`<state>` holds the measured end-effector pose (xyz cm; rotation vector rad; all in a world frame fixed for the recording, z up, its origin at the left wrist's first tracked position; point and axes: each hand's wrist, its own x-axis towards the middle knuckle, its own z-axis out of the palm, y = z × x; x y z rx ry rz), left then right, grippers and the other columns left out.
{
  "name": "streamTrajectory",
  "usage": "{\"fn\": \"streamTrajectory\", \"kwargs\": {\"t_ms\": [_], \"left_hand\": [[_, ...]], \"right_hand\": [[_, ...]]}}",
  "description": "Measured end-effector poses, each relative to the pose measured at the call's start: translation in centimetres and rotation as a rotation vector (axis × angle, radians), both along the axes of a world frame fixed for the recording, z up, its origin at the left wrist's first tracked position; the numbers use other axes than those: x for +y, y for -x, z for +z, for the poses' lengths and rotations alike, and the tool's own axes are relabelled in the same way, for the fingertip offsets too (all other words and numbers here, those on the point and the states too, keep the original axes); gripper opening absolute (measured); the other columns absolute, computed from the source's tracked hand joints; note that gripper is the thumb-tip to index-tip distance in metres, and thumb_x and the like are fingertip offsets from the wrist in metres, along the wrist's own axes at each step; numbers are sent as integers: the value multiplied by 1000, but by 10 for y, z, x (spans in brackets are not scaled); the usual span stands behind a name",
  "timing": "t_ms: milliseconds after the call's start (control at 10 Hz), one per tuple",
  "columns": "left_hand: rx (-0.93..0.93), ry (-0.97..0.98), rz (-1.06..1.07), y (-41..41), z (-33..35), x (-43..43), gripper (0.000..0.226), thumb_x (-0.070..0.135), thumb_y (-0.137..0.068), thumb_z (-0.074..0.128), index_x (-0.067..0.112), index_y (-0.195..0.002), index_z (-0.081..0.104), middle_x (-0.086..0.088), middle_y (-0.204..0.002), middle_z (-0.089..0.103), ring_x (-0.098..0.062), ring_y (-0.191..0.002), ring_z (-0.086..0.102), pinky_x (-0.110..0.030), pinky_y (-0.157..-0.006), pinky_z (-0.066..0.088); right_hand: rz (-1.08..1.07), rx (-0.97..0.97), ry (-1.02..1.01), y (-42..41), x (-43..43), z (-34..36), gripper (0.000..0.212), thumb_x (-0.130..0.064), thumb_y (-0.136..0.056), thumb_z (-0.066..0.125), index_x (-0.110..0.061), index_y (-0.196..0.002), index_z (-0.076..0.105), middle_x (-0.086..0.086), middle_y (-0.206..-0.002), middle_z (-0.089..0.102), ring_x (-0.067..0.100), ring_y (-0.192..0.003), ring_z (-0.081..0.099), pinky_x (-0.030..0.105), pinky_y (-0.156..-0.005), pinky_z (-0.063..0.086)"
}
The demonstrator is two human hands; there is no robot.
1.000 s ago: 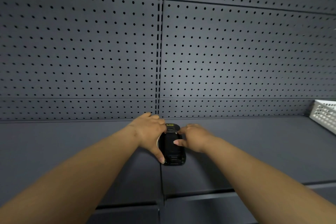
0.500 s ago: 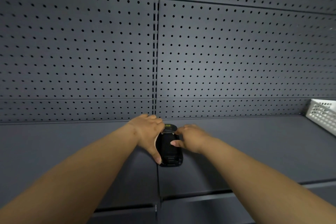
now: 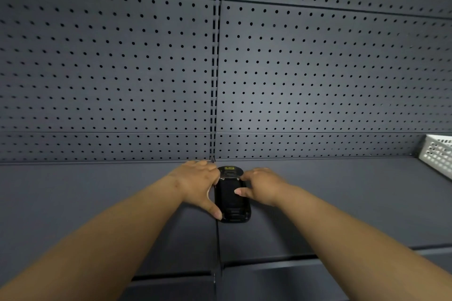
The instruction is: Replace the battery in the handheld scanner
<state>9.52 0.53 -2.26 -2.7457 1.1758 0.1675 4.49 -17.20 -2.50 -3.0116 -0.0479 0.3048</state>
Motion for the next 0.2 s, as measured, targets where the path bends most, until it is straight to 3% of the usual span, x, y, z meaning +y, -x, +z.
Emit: {"fn": "streamTrajectory", "kwargs": {"t_ms": [200], "left_hand": [[30,58,73,9,4,9,78,73,-60,65,19,-114,49,1,-117,52,-18,-111,46,-33,-96,38]], "right_hand": [[11,66,31,2,-3,6,56,-50,-91,45,-24,-140,42,11,-136,50,30,-127,44,39,-104,38]]}}
